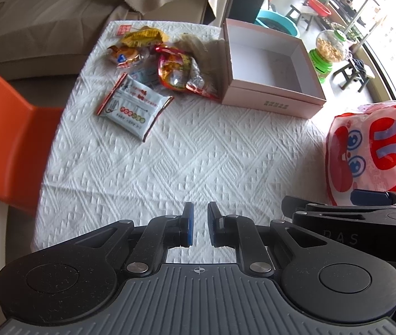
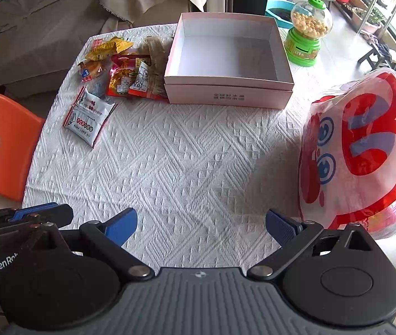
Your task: Organize snacks
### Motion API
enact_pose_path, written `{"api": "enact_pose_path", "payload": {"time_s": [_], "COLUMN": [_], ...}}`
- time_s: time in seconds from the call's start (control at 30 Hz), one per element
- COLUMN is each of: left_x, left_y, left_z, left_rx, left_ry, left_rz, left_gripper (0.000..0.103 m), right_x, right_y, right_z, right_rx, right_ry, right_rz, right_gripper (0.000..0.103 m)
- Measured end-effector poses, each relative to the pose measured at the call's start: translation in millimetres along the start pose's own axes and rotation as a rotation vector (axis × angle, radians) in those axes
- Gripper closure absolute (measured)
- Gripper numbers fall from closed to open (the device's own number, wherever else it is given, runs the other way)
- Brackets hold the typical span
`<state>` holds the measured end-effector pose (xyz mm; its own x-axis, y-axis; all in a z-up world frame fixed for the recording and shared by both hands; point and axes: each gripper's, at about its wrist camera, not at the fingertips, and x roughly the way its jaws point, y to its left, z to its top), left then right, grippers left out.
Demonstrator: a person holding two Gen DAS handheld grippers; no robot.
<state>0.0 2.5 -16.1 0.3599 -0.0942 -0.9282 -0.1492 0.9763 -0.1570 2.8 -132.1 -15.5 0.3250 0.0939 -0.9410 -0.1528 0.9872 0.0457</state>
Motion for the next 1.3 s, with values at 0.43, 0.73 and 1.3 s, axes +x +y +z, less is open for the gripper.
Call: {"api": "enact_pose_path", "payload": {"time_s": [0.43, 0.73, 1.3], "left_x": [5, 7, 78], "left_y": [2, 3, 88], "left_z": [2, 5, 44], "left_rx": [-0.014, -0.014, -0.272], "left_ry": [0.008, 0.012, 0.049], "left_rz": [0.003, 0.004, -0.195], "left_gripper": [0.088, 0.088, 0.088], "right_x": [6, 8, 23], "right_y": [-1, 0, 9], "right_z": [1, 2, 19], "right_rx": [0.000, 0.001, 0.020], "right_ry": [0.011, 0.015, -0.105], "right_rz": [0.001, -0.002, 0.074], "right_gripper": [0.004, 0.004, 0.004]}}
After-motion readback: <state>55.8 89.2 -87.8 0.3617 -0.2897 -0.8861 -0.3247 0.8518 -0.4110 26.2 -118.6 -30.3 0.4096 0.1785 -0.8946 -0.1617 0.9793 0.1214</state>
